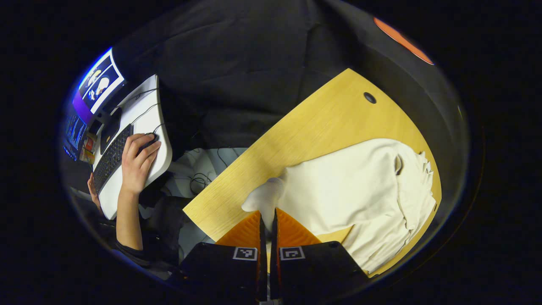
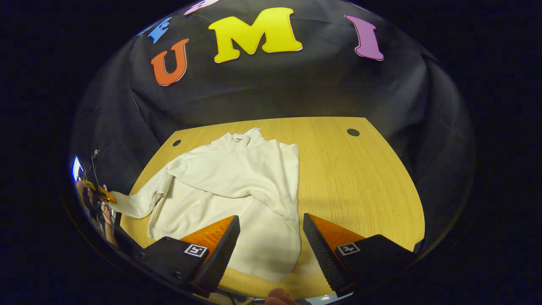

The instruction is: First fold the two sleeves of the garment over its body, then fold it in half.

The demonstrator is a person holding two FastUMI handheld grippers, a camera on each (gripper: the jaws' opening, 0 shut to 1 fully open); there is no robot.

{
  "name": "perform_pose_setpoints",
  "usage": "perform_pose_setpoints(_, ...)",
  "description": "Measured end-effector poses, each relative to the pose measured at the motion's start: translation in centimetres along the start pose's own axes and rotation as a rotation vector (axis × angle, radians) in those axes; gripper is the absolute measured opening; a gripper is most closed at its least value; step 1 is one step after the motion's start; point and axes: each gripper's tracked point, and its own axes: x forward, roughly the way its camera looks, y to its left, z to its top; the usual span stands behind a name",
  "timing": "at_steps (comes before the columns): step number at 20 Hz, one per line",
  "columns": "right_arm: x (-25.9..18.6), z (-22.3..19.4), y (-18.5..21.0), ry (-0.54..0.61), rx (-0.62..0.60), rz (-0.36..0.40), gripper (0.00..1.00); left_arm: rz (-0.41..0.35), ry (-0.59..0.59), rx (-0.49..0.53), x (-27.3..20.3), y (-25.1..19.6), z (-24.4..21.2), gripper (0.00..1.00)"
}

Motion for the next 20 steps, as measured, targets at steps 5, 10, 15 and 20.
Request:
perform_pose_setpoints(5,-0.2,0.9,-2.7,0.009,0.050,-0.003,0.94,-0.094,-0.070,0.141,-4.4,-9.5,2.9,0.05)
perform_pose_setpoints(10,-0.7,0.4,-5.4,0.016,0.090,-0.014,0.93,-0.221,-0.133,0.295,-6.9,-21.0,3.8,0.05)
perform_pose_setpoints(15,-1.3,-0.7,-7.7,0.039,0.094,-0.031,0.92,-0.255,-0.117,0.425,-6.1,-30.0,2.1,0.05)
perform_pose_setpoints(20,-1.8,-1.5,-10.4,0.053,0.125,-0.072,0.95,-0.359,-0.059,0.568,-4.0,-40.1,-2.7,0.07)
